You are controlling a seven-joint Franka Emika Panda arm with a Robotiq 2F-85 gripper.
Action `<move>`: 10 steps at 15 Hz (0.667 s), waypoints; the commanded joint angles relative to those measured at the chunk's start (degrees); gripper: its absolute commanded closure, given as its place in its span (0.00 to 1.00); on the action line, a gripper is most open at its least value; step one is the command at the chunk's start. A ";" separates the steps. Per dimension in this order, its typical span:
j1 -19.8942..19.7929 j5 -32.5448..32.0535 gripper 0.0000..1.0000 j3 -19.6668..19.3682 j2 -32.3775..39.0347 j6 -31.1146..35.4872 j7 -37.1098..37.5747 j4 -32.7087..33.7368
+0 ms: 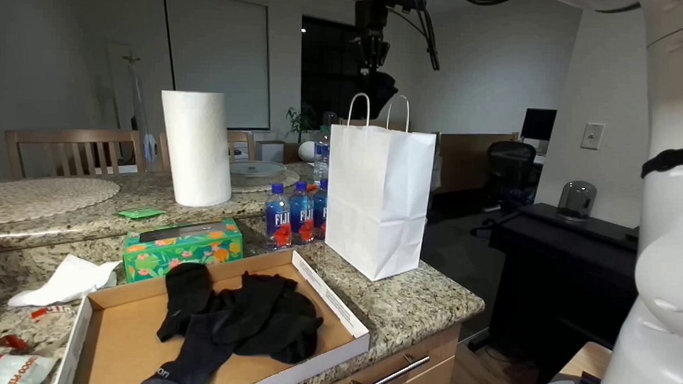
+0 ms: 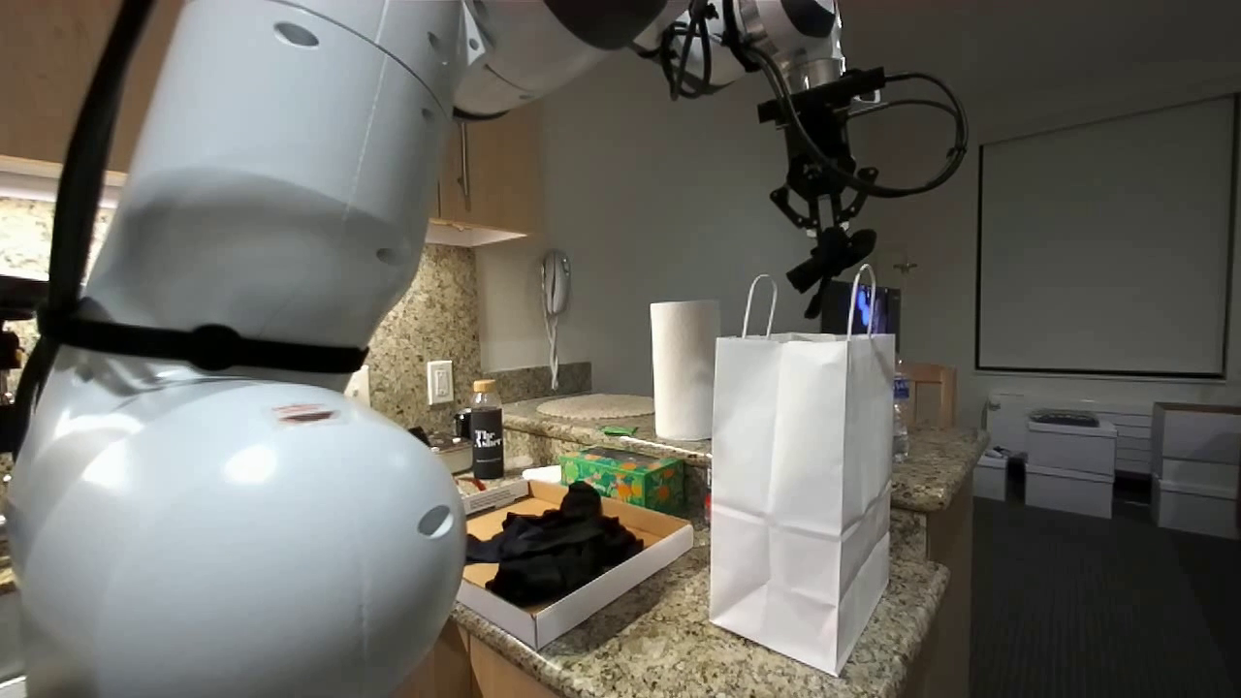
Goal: Place the black socks inside the white bag
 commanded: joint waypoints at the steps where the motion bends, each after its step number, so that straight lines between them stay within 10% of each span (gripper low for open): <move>1: 0.76 -1.71 0.52 -0.10 -2.44 2.60 1.41 -2.39; 10: 7.02 -4.56 0.00 3.03 -8.99 3.31 3.43 -3.62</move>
